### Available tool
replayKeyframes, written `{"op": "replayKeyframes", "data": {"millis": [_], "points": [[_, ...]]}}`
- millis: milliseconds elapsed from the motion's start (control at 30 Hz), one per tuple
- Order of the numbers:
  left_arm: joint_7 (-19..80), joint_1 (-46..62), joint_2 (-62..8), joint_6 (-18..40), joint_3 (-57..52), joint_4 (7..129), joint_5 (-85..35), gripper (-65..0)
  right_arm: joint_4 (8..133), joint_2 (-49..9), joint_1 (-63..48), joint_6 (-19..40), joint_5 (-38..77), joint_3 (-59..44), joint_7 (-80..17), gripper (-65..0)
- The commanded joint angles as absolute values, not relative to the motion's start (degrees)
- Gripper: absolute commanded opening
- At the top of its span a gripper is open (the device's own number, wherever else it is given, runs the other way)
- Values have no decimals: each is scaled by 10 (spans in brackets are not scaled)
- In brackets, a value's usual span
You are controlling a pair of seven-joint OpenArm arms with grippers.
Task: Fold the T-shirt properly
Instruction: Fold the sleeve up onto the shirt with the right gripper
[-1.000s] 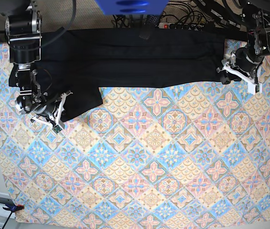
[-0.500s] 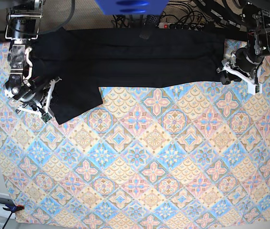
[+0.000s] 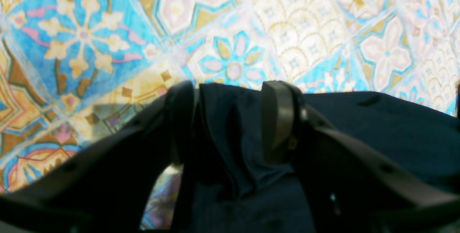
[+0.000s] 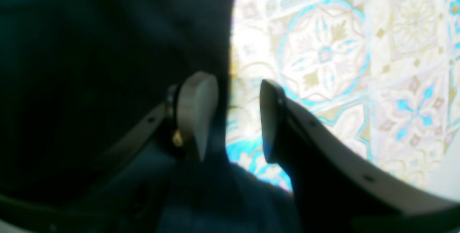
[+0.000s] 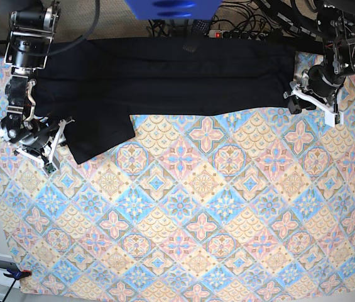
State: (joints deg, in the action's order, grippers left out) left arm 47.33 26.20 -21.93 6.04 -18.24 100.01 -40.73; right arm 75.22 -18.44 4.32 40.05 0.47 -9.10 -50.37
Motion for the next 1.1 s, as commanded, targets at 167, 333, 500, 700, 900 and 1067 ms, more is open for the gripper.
{"op": "replayKeyframes", "data": {"millis": [167, 333, 500, 700, 900, 1067], "points": [[466, 262, -226, 63, -186, 1008, -411, -350, 676, -195, 90, 400, 8, -95, -464, -387], [466, 262, -226, 63, -186, 1008, -411, -350, 622, -195, 115, 400, 8, -92, -448, -284], [467, 259, -226, 63, -186, 1008, -411, -350, 582, -195, 138, 400, 8, -92, -433, -261], [467, 258, -226, 63, -186, 1008, -410, -350, 560, -195, 138, 400, 7, -90, -422, -261], [467, 257, -226, 63, -186, 1008, -410, -350, 563, -181, 137, 400, 7, -44, -422, -288], [467, 257, -226, 63, -186, 1008, -410, -350, 565, -161, 134, 400, 7, -22, -422, -413]]}}
